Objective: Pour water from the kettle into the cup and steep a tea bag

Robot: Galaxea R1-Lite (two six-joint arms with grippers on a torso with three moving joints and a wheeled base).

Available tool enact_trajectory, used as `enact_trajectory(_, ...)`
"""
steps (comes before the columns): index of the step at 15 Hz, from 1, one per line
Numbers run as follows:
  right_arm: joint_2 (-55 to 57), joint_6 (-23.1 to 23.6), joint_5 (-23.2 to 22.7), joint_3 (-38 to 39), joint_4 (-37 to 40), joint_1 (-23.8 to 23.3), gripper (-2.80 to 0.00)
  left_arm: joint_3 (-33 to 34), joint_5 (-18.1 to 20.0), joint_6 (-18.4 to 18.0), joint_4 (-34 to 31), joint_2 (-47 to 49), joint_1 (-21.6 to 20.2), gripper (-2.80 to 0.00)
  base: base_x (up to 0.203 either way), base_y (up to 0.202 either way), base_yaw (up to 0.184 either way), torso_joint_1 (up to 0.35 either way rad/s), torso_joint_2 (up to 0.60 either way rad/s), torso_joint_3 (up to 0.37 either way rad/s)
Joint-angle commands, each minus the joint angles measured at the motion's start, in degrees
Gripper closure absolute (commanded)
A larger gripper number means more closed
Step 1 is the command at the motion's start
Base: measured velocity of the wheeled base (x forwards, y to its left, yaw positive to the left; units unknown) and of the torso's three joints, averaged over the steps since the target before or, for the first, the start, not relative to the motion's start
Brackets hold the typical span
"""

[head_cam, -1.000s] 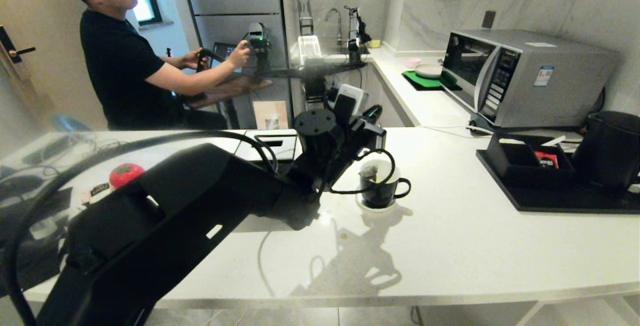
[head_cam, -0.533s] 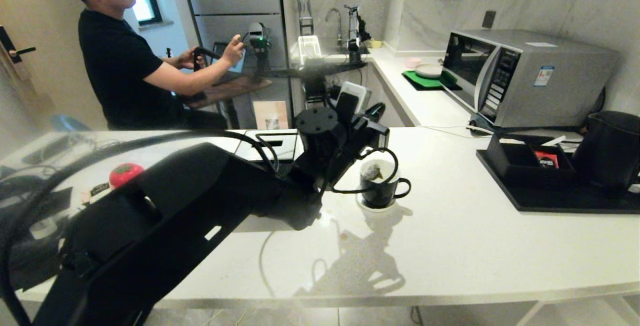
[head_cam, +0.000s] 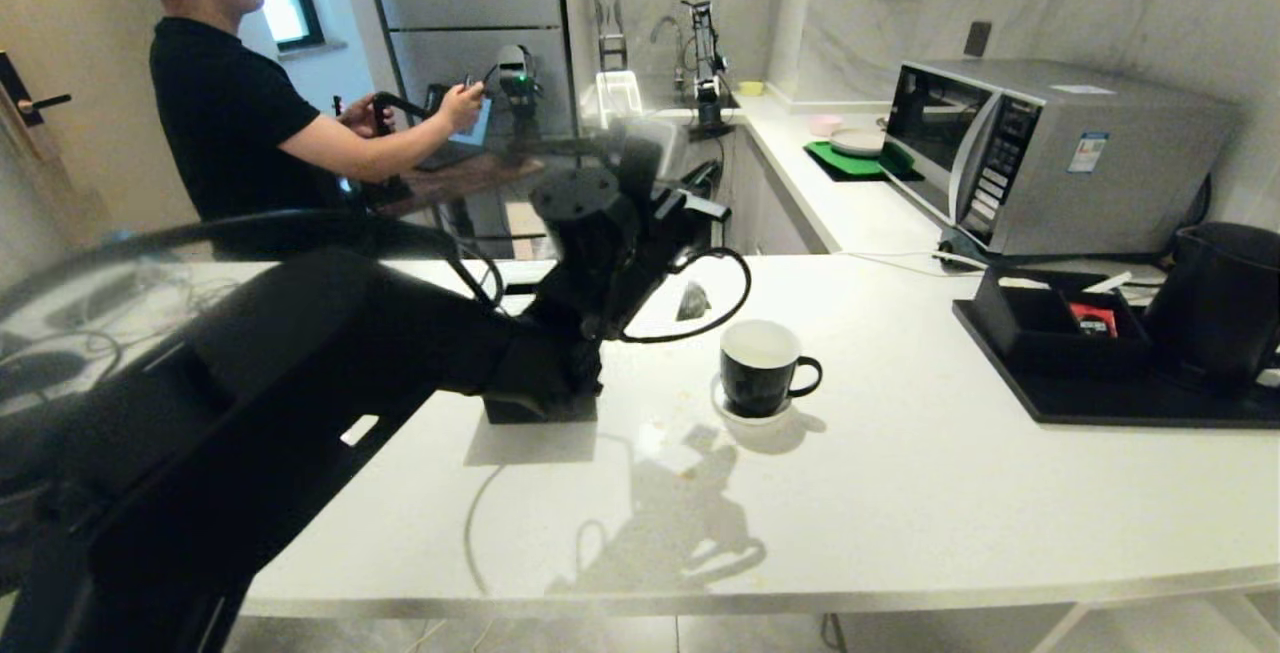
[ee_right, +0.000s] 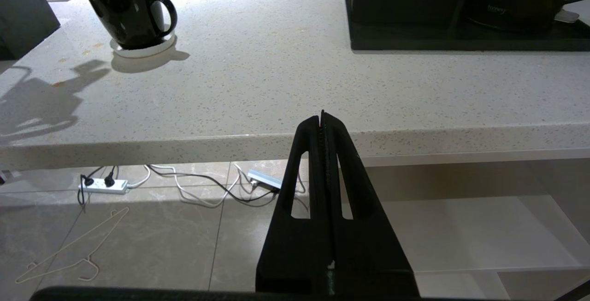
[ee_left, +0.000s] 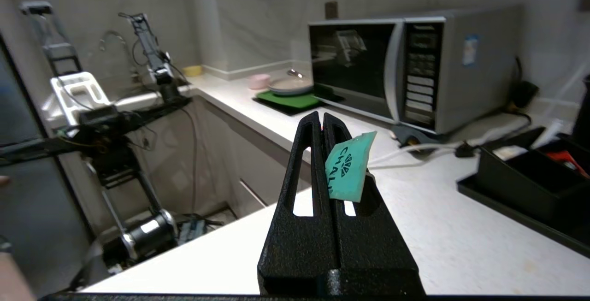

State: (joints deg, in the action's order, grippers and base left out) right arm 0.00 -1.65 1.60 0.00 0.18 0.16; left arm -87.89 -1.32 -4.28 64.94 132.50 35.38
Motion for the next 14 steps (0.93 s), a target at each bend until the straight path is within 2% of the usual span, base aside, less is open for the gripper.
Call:
enact_trajectory(1,0.06,-0.02,-0.01,0.00,-0.01,0.02,0.00,-0.13,0.00,-0.03,-0.03,-2.58,-1.19,0.00,0.000,0.000,0.000,0.000,0.00,0.000)
enact_trajectory(11,0.09,-0.02,-0.01,0.00,-0.01,0.02,0.00,-0.31,1.21,0.15,-4.77,-10.00,-7.25,0.00,0.000,0.000,0.000,0.000,0.00,0.000)
enact_trajectory(14,0.09,-0.02,-0.01,0.00,-0.01,0.02,0.00,-0.70,5.77,0.32,-6.82,-11.22,-9.70,0.00,0.000,0.000,0.000,0.000,0.00,0.000)
